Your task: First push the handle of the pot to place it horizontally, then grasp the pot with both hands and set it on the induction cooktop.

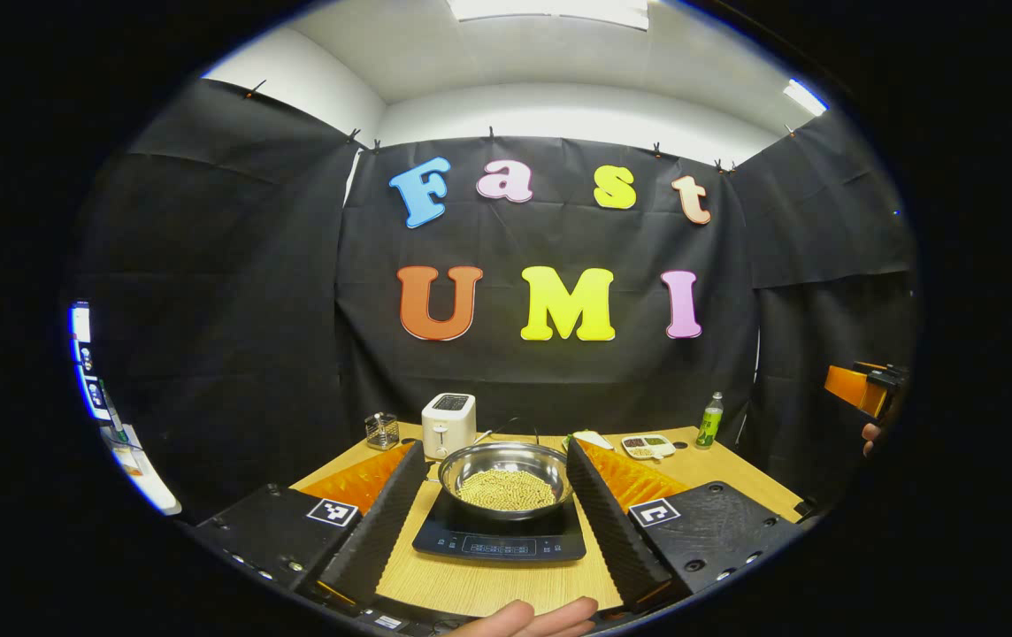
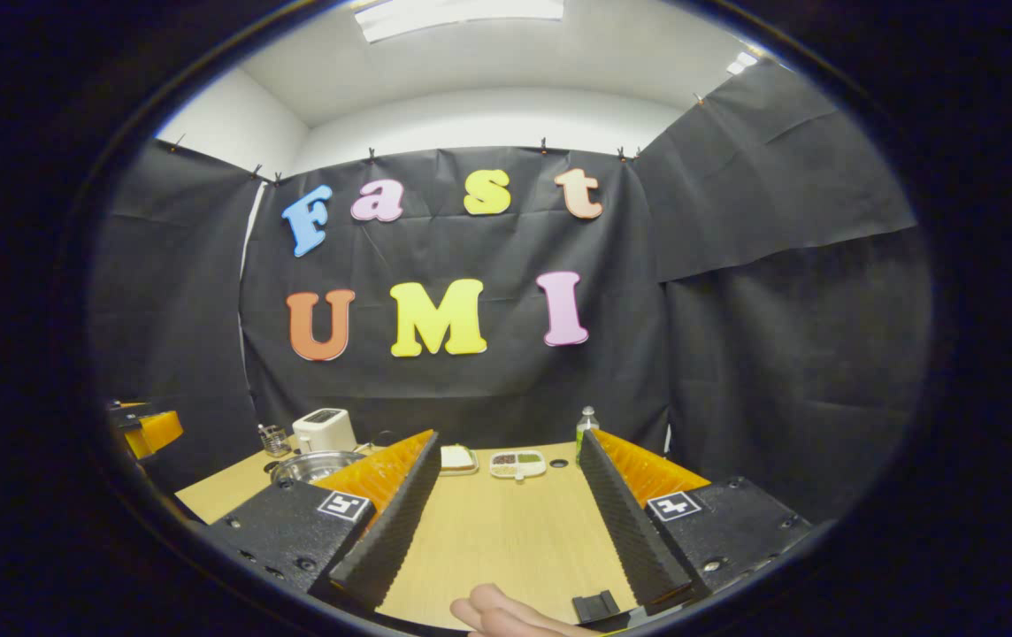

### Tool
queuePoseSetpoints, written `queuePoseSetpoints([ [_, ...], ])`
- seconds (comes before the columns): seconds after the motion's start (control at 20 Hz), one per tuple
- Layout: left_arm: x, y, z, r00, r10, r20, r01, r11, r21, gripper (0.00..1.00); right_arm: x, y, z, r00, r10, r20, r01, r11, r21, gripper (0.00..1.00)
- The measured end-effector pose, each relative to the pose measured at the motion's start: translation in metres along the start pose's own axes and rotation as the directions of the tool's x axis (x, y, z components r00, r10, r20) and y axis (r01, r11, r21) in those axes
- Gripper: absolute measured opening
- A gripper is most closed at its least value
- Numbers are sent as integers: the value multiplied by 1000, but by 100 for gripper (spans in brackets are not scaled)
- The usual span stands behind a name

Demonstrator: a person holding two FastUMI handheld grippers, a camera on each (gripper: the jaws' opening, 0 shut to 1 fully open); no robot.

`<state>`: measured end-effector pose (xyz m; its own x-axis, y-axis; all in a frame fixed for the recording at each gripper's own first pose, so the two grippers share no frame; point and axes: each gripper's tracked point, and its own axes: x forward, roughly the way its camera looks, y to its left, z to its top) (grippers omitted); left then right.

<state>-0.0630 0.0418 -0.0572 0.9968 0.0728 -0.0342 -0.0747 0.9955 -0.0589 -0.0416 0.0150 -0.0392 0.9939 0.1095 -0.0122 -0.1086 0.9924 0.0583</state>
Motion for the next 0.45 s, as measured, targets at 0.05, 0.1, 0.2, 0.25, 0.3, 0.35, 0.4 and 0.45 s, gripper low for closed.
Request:
queuePoseSetpoints([
  [0.05,0,0,0,1000,0,0,0,1000,0,95,-2,2,0,1000,10,9,-10,1000,6,97],
  [0.1,-1,1,1,1000,4,3,-4,1000,-1,95,-2,5,3,999,24,21,-24,1000,11,97],
  [0.2,-2,3,4,1000,6,10,-6,1000,1,95,-4,8,7,998,44,38,-44,999,11,97],
  [0.25,-4,3,5,1000,7,13,-7,1000,3,95,-5,8,8,998,48,46,-48,999,10,99],
  [0.3,-4,3,6,1000,5,18,-5,1000,7,95,-7,8,10,998,49,50,-50,999,5,99],
  [0.35,-4,2,6,1000,4,22,-4,1000,11,95,-7,8,10,997,49,55,-49,999,0,97],
  [0.4,-5,3,7,1000,4,26,-4,1000,17,95,-9,9,12,997,49,59,-49,999,-4,97],
  [0.45,-5,3,9,999,4,34,-4,1000,23,95,-11,10,14,997,51,66,-50,999,-7,97],
])
